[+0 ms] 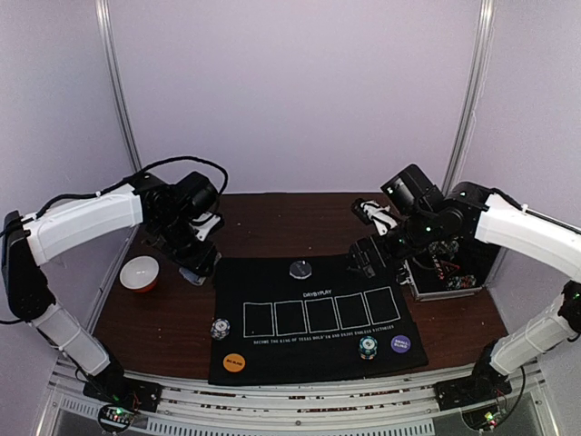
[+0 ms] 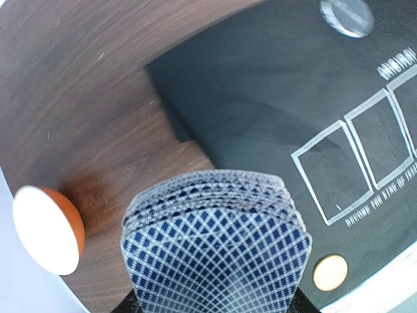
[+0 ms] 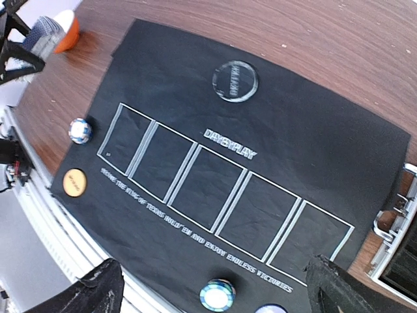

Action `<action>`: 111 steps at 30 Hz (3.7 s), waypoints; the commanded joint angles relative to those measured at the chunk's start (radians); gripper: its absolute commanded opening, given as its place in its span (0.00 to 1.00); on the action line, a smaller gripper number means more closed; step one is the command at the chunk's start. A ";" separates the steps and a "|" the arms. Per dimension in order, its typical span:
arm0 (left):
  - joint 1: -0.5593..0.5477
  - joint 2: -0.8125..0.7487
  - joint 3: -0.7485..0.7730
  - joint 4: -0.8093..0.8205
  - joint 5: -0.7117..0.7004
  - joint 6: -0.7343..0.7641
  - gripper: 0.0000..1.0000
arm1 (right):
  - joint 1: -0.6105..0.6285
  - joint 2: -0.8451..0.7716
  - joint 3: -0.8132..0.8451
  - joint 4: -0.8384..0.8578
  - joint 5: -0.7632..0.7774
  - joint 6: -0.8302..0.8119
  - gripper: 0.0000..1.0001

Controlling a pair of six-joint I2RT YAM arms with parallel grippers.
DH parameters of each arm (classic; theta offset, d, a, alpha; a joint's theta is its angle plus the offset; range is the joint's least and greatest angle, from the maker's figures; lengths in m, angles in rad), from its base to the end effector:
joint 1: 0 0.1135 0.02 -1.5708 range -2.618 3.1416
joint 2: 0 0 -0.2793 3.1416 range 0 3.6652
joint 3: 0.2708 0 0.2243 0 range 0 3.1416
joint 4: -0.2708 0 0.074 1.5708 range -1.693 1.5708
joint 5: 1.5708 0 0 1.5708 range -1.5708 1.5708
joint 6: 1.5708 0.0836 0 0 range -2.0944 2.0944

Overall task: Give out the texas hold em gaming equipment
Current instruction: Pick up the face-down deck piles from the center of the board, then pass from the left arm to the right, then pass from the right arm to the left

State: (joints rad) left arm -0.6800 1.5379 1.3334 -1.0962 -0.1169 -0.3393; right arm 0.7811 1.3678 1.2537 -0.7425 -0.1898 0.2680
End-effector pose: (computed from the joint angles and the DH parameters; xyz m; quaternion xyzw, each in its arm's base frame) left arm 0.2211 -0.1663 0.2562 0.1600 0.9762 -0.0150 0.1456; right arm 0.1931 0.2136 0.3041 -0.2687 0.8938 0.2511 0.2567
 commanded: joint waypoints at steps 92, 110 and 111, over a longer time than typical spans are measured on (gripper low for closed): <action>-0.408 -0.038 -0.041 0.322 0.029 0.455 0.91 | 0.161 0.445 -0.150 1.393 -0.823 0.737 0.00; -0.385 -0.094 -0.081 0.344 0.069 0.451 0.60 | 0.161 0.432 -0.160 1.373 -0.778 0.733 0.06; -0.385 -0.094 -0.080 0.342 0.073 0.452 0.60 | 0.162 0.430 -0.160 1.362 -0.770 0.719 0.09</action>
State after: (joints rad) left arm -1.0805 1.4567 1.2545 -0.8120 -0.0212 0.1047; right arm 0.9245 1.8511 1.0782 0.6220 -0.9394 0.9909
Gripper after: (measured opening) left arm 0.631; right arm 0.138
